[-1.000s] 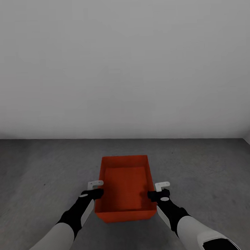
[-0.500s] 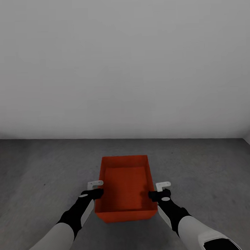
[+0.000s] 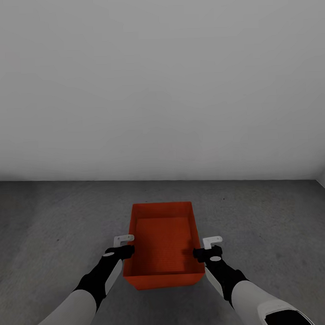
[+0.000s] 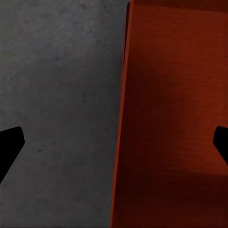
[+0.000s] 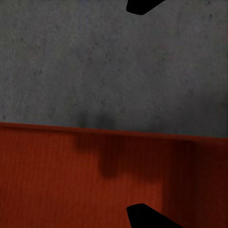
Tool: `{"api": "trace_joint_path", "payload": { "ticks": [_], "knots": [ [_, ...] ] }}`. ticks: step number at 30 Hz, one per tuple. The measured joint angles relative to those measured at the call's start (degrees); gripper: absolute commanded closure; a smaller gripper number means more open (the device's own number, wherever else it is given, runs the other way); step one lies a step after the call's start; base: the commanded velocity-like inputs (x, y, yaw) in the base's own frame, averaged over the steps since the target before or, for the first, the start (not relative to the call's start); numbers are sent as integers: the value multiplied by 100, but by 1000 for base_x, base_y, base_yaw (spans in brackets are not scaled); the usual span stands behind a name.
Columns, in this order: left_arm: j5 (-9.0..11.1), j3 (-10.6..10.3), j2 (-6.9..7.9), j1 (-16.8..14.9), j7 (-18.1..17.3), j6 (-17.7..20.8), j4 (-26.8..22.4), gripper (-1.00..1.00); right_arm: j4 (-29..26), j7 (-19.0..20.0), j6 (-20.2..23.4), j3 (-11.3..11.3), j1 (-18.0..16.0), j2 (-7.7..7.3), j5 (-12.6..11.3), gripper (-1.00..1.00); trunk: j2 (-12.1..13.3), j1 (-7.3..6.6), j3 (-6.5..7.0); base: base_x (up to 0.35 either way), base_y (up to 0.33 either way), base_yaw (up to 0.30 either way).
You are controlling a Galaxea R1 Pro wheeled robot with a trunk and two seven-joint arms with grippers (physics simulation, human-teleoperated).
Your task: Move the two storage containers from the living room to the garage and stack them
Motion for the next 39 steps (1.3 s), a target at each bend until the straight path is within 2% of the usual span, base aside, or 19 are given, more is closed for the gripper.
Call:
{"api": "trace_joint_path", "payload": {
  "ticks": [39],
  "knots": [
    [5, -1, 0, 0, -2, -9, 1, -100, 0, -2, 1, 0, 0, 0, 0, -100, 0, 0, 0, 0, 0, 0]
  ]
}}
